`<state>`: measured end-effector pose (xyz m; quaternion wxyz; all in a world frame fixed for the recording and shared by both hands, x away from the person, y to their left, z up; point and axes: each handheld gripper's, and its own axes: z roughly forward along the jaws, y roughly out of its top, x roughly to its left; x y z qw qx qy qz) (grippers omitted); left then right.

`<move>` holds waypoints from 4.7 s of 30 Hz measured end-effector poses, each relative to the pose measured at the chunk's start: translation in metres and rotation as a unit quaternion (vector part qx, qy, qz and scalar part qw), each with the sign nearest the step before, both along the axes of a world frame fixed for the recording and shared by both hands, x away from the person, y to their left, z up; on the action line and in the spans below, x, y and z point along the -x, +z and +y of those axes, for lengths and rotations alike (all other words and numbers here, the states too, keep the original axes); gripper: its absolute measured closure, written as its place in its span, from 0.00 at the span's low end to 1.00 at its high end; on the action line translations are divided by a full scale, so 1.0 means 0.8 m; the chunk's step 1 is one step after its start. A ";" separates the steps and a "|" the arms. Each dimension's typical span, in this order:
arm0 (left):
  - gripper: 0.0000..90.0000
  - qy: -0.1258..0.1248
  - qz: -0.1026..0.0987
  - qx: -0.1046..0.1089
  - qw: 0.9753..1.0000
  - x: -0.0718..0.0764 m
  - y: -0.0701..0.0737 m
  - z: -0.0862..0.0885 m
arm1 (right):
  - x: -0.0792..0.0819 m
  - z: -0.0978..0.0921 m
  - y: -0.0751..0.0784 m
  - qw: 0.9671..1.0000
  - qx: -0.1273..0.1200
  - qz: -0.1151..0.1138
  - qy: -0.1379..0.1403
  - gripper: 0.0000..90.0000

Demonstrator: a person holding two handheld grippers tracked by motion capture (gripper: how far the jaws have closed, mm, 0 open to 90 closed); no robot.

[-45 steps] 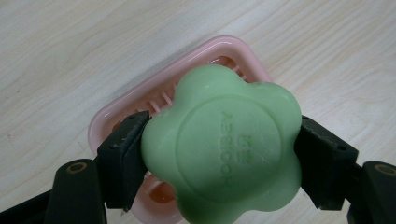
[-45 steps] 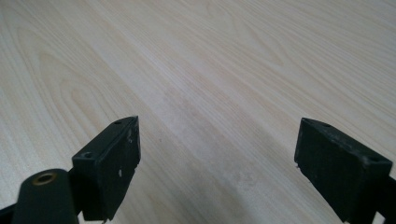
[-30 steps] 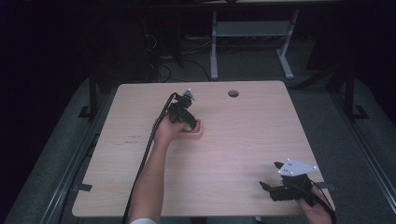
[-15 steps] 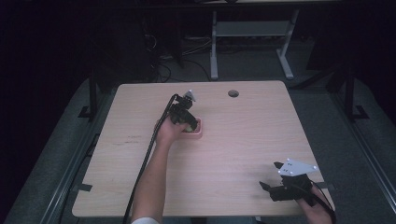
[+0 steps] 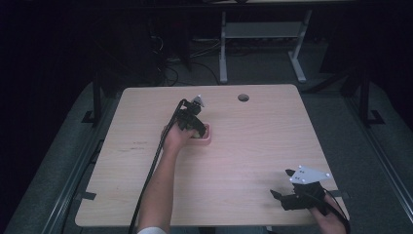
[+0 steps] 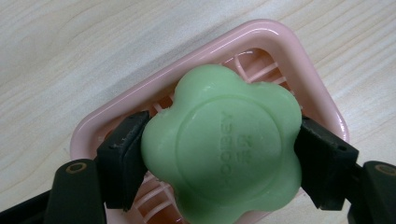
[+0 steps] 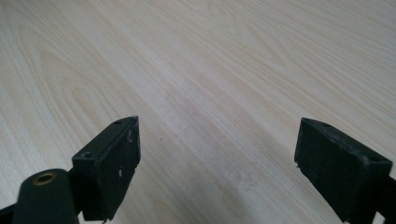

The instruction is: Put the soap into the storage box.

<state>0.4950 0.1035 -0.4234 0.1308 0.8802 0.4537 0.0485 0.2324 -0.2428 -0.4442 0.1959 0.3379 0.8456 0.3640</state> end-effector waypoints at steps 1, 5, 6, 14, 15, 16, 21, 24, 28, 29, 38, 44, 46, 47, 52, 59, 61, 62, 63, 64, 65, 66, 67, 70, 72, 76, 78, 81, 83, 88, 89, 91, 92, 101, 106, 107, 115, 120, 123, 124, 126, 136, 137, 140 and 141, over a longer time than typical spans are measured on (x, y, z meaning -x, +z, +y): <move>0.29 0.000 0.000 -0.001 1.000 0.000 0.000 0.000 | 0.000 0.000 0.000 1.000 0.000 0.000 0.000 0.15; 0.29 0.005 -0.001 -0.001 1.000 0.001 -0.002 -0.002 | 0.000 0.000 0.000 1.000 0.000 0.001 0.000 0.15; 0.29 0.003 0.000 -0.001 1.000 0.001 -0.002 -0.001 | 0.000 0.000 0.000 1.000 0.000 0.001 0.001 0.15; 0.29 0.000 -0.005 -0.003 1.000 0.003 -0.003 0.000 | 0.000 0.001 0.000 1.000 0.001 0.002 0.001 0.15; 0.29 0.000 -0.006 0.000 1.000 0.003 -0.003 0.001 | 0.000 0.001 0.000 1.000 0.001 0.002 0.001 0.15; 0.28 0.000 -0.006 0.001 1.000 0.003 -0.003 0.001 | 0.000 0.001 0.000 1.000 0.001 0.002 0.001 0.15; 0.28 -0.001 -0.011 -0.007 1.000 0.005 -0.002 -0.002 | 0.000 0.001 0.000 1.000 0.003 0.002 0.002 0.15; 0.28 0.000 -0.009 -0.007 1.000 0.006 -0.002 -0.002 | 0.000 0.001 0.000 1.000 0.004 0.001 0.002 0.15; 0.28 0.001 -0.010 -0.005 1.000 0.006 -0.001 -0.001 | 0.000 0.001 0.000 1.000 0.004 0.001 0.003 0.15; 0.28 0.000 -0.010 -0.006 1.000 0.006 -0.001 -0.001 | 0.000 0.001 0.000 1.000 0.004 0.001 0.002 0.15; 0.25 -0.001 -0.019 0.007 1.000 0.008 0.006 0.002 | 0.000 0.002 0.000 1.000 0.005 0.000 0.003 0.15; 0.25 -0.003 -0.019 0.004 1.000 0.009 0.007 0.002 | 0.000 0.002 -0.001 1.000 0.006 0.000 0.004 0.15; 0.25 -0.003 -0.019 0.006 1.000 0.009 0.009 0.003 | 0.000 0.002 -0.001 1.000 0.005 0.000 0.003 0.15; 0.25 -0.003 -0.022 0.008 1.000 0.010 0.009 0.004 | 0.000 0.002 -0.001 1.000 0.005 0.000 0.002 0.15; 0.25 -0.001 -0.030 0.013 0.999 0.012 0.014 0.004 | 0.000 0.002 -0.001 1.000 0.004 0.001 0.002 0.15; 0.24 0.000 -0.040 0.012 0.999 0.016 0.021 0.007 | 0.000 0.003 -0.001 1.000 0.005 0.001 0.004 0.15; 0.24 0.000 -0.043 0.013 0.999 0.017 0.023 0.008 | 0.000 0.003 0.000 1.000 0.006 0.001 0.004 0.15; 0.24 -0.002 -0.043 0.016 0.999 0.018 0.024 0.008 | 0.000 0.003 -0.001 1.000 0.006 0.001 0.004 0.15; 0.24 -0.002 -0.042 0.017 0.999 0.018 0.024 0.008 | 0.000 0.003 0.000 1.000 0.006 0.001 0.004 0.15; 0.24 -0.003 -0.042 0.017 0.999 0.018 0.024 0.008 | 0.000 0.002 0.000 1.000 0.005 0.000 0.004 0.15; 0.24 -0.004 -0.043 0.016 0.999 0.019 0.024 0.008 | 0.000 0.002 0.000 1.000 0.005 -0.001 0.003 0.15; 0.24 -0.005 -0.044 0.017 0.999 0.020 0.025 0.008 | 0.000 0.002 0.000 1.000 0.004 -0.001 0.002 0.15; 0.24 -0.004 -0.044 0.022 0.999 0.022 0.025 0.008 | 0.000 0.002 0.000 1.000 0.005 -0.001 0.002 0.15; 0.24 -0.009 -0.050 0.020 0.999 0.025 0.026 0.007 | -0.001 0.003 -0.001 1.000 0.007 -0.001 0.004 0.15; 0.24 -0.015 -0.050 0.020 0.998 0.026 0.026 0.007 | -0.001 0.005 -0.002 1.000 0.010 0.002 0.003 0.15; 0.24 -0.018 -0.055 0.021 0.998 0.029 0.029 0.008 | -0.003 0.005 -0.004 1.000 0.014 -0.001 0.004 0.15; 0.24 -0.019 -0.061 0.025 0.998 0.032 0.031 0.009 | -0.003 0.004 -0.004 1.000 0.010 0.006 -0.002 0.15; 0.24 -0.023 -0.068 0.036 0.997 0.039 0.036 0.013 | -0.004 0.003 -0.005 1.000 0.012 0.005 -0.002 0.15; 0.24 -0.024 -0.066 0.039 0.997 0.044 0.039 0.016 | -0.003 0.004 -0.005 1.000 0.010 0.008 -0.004 0.15; 0.24 -0.019 -0.083 0.050 0.995 0.059 0.045 0.026 | -0.003 0.005 -0.006 1.000 0.017 0.008 -0.002 0.15; 0.24 -0.022 -0.082 0.049 0.995 0.061 0.047 0.029 | -0.003 0.006 -0.006 1.000 0.018 0.009 -0.002 0.15; 0.24 -0.021 -0.081 0.053 0.995 0.067 0.049 0.034 | -0.003 0.006 -0.007 1.000 0.024 0.007 0.001 0.15; 0.24 -0.023 -0.081 0.057 0.995 0.070 0.050 0.036 | -0.002 0.007 -0.007 1.000 0.020 0.008 0.000 0.15; 0.24 -0.038 -0.094 0.063 0.993 0.097 0.052 0.046 | -0.003 0.006 -0.009 1.000 0.025 0.007 -0.002 0.15; 0.24 -0.045 -0.094 0.058 0.993 0.108 0.049 0.050 | -0.003 0.006 -0.010 1.000 0.020 0.012 -0.007 0.15; 0.24 -0.046 -0.093 0.058 0.993 0.110 0.049 0.050 | -0.004 0.005 -0.010 1.000 0.022 0.011 -0.007 0.15; 0.24 -0.058 -0.102 0.056 0.992 0.131 0.050 0.056 | -0.004 0.005 -0.011 1.000 0.023 0.013 -0.012 0.15; 0.24 -0.056 -0.104 0.072 0.990 0.140 0.049 0.067 | -0.005 0.004 -0.012 0.999 0.027 0.014 -0.012 0.15; 0.24 -0.058 -0.103 0.074 0.990 0.146 0.048 0.071 | -0.005 0.005 -0.012 0.999 0.028 0.017 -0.012 0.15; 0.24 -0.060 -0.102 0.072 0.990 0.149 0.047 0.072 | -0.006 0.005 -0.013 0.999 0.028 0.017 -0.012 0.15; 0.24 -0.062 -0.101 0.071 0.990 0.153 0.047 0.075 | -0.006 0.004 -0.013 0.999 0.029 0.016 -0.012 0.15; 0.23 -0.079 -0.109 0.076 0.988 0.180 0.050 0.084 | -0.008 0.003 -0.014 0.999 0.026 0.020 -0.015 0.15; 0.23 -0.080 -0.108 0.079 0.988 0.183 0.050 0.084 | -0.008 0.003 -0.014 0.999 0.026 0.020 -0.015 0.15; 0.23 -0.087 -0.111 0.073 0.987 0.191 0.050 0.086 | -0.008 0.004 -0.014 0.999 0.028 0.019 -0.016 0.15; 0.23 -0.087 -0.112 0.076 0.987 0.194 0.049 0.086 | -0.008 0.004 -0.014 0.999 0.027 0.020 -0.016 0.15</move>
